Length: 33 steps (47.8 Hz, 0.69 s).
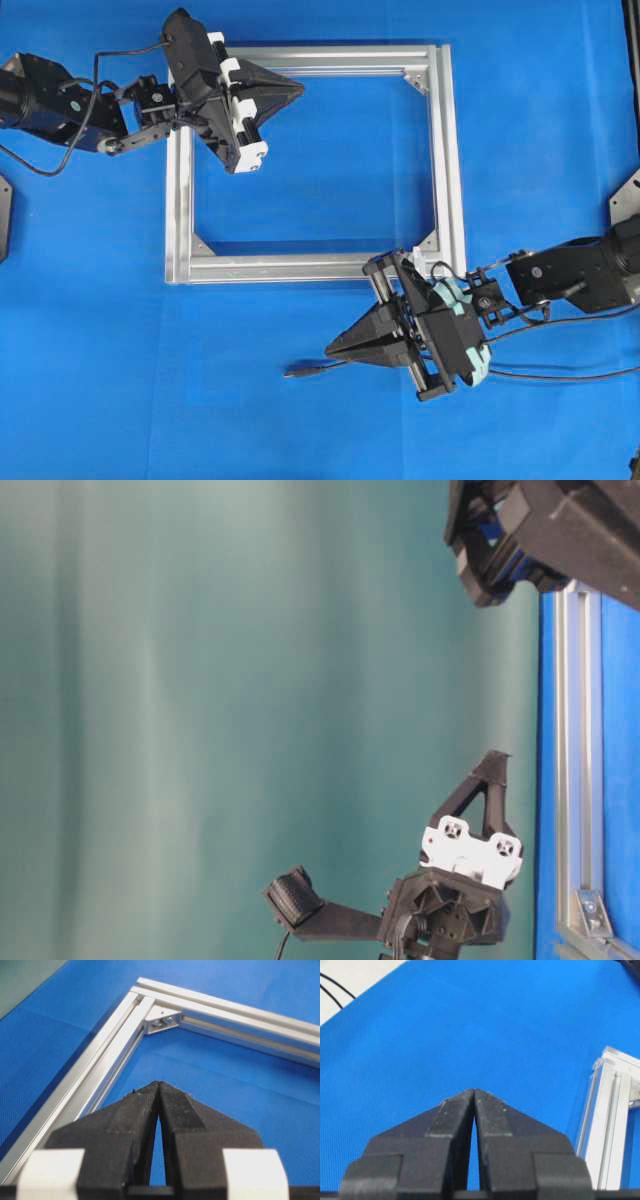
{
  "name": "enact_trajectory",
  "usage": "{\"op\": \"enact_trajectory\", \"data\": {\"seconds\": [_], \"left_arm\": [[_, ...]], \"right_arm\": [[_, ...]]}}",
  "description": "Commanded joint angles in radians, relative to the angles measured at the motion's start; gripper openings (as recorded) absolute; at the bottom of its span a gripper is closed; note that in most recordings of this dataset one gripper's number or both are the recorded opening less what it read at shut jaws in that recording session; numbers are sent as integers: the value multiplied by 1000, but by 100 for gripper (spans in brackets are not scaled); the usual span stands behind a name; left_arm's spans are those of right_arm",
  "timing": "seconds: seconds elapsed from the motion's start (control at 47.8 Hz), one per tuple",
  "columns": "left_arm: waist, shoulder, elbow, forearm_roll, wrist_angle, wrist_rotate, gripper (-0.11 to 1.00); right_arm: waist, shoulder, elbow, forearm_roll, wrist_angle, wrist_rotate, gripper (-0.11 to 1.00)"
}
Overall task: Insert the wire through the string loop located on the right side.
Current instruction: 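Open the right gripper and lower it over the black USB cable end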
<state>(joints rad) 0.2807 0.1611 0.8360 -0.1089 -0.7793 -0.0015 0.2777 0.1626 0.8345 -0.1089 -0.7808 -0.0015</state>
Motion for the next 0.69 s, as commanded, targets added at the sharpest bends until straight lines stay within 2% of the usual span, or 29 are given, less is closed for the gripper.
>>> {"op": "enact_trajectory", "data": {"seconds": [0.0,0.126,0.398,0.586,0.67], "left_arm": [[-6,-49,-11,17,8,8,0],[-6,-51,-9,17,20,9,0],[-6,-51,-6,17,23,9,0],[-6,-51,-6,17,28,11,0],[-6,-51,-6,17,32,11,0]], "right_arm": [[6,-48,-8,3,2,5,0],[8,-71,2,5,37,12,-6],[21,-81,2,25,141,114,-6],[44,-81,-2,26,152,133,-5],[44,-81,-2,40,153,137,-1]]}}
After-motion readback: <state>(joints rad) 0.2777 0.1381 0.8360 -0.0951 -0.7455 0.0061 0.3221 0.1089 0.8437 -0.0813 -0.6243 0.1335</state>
